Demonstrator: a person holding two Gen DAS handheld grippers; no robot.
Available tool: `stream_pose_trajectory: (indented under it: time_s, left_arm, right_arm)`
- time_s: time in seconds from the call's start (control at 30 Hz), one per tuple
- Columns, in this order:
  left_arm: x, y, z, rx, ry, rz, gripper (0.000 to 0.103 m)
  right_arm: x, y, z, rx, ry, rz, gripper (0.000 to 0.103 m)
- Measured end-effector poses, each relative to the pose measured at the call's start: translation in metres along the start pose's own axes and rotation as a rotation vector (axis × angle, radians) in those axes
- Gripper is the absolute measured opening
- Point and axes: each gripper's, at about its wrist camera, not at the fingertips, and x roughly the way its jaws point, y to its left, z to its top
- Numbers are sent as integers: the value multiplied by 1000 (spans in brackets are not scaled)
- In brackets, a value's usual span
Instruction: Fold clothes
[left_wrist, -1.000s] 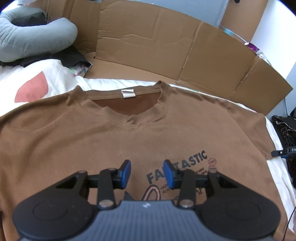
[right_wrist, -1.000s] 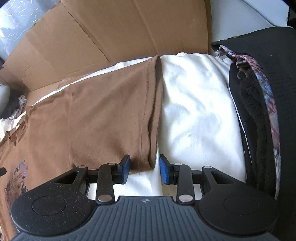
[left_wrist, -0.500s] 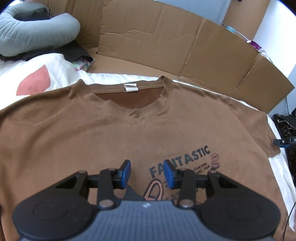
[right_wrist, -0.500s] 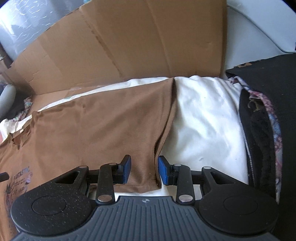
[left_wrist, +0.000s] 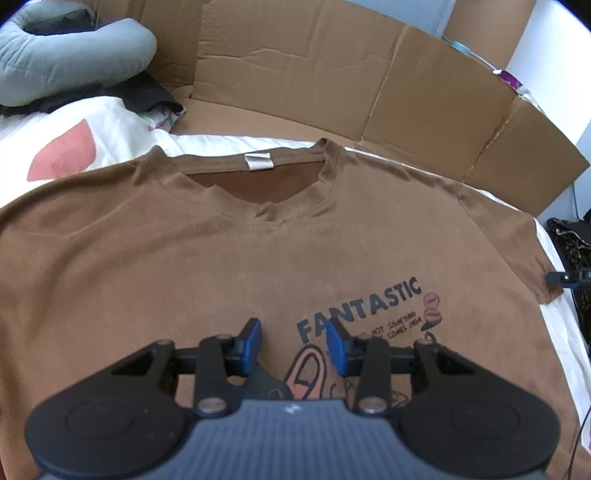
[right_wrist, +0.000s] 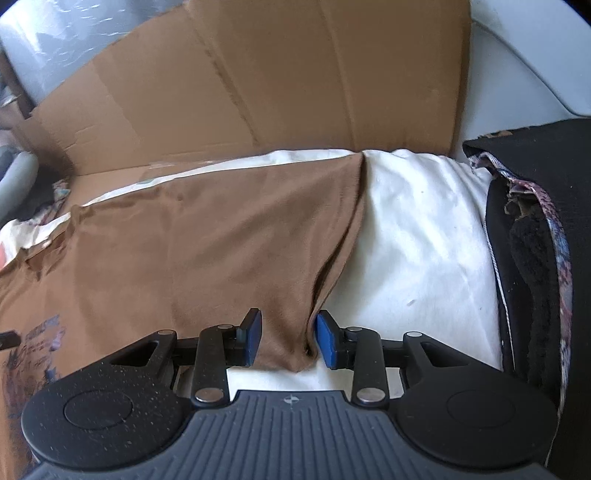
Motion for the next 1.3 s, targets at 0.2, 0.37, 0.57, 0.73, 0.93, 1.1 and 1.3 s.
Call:
stream_pose_trajectory:
  time_s: [0.2,0.37,0.57,0.73,0.93,1.1,1.3]
  left_arm:
    - [0,-2,2,2,-6,-2,42]
    - [3,-3,1,3,-1,-5,42]
    - [6,0,-2,11,14,-1,42]
    - [1,10,-10,24,26,19,42]
    - [-10,18,-25,29,40,45,42]
    - [-29,22,-37,60,29,129,42]
    - [-61,36,-39,33,-63,282,42]
  right_arm:
    - [0,-6,2,-36,1,-66,1]
    - [-1,-4,1,-71,-9,-98,1]
    - [16,-10,0,-81,19,-125,1]
    - [10,-12,5,-54,13,-174,11]
    - [-10,3,8,-110,-53,-171,13]
    - [-16,26,11,-182,-80,-87,13]
    - [-12,50,9,-231,-42,4,13]
